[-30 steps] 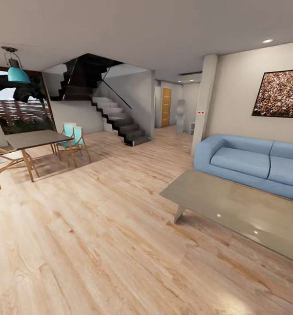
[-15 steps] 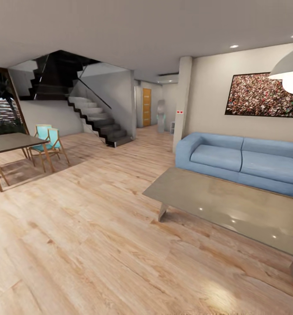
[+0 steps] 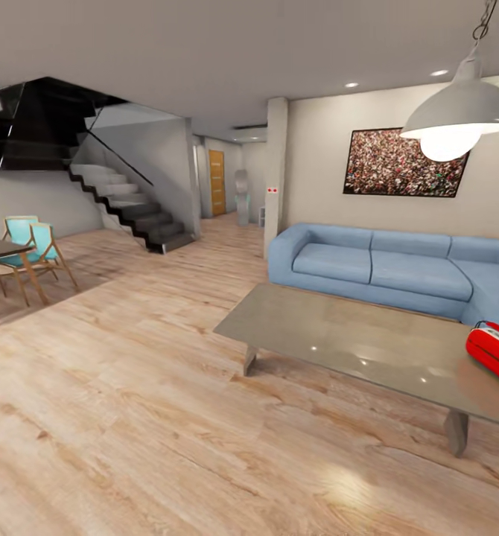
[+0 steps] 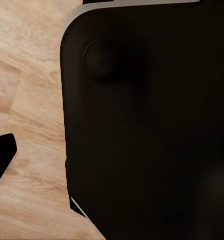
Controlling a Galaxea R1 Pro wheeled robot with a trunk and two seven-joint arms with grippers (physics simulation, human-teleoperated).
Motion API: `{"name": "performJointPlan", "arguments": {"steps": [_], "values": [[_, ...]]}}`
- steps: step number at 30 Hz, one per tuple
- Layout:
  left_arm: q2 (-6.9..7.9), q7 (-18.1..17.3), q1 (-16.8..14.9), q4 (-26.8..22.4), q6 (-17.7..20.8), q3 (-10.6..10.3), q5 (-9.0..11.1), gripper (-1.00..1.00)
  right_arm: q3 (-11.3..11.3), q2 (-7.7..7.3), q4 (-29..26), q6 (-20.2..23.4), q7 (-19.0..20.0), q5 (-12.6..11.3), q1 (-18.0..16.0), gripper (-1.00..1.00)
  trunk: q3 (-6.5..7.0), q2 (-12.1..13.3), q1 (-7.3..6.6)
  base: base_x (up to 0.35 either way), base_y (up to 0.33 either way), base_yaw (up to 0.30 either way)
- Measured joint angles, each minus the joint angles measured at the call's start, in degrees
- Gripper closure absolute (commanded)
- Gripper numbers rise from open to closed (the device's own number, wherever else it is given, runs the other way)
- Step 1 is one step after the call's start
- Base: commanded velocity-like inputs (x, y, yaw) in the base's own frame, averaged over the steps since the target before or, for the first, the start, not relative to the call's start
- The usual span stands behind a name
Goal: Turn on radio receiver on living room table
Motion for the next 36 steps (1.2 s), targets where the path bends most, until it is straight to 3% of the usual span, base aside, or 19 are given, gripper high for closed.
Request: {"name": "performJointPlan", "arguments": {"steps": [36], "values": [[0.00,0.00,0.00,0.00,0.00,0.00,0.00,-1.00,-0.06,0.00,0.00,-0.01,0.00,-0.02,0.00,-1.00,0.33,0.00,0.00,0.000,0.000,-0.286]]}}
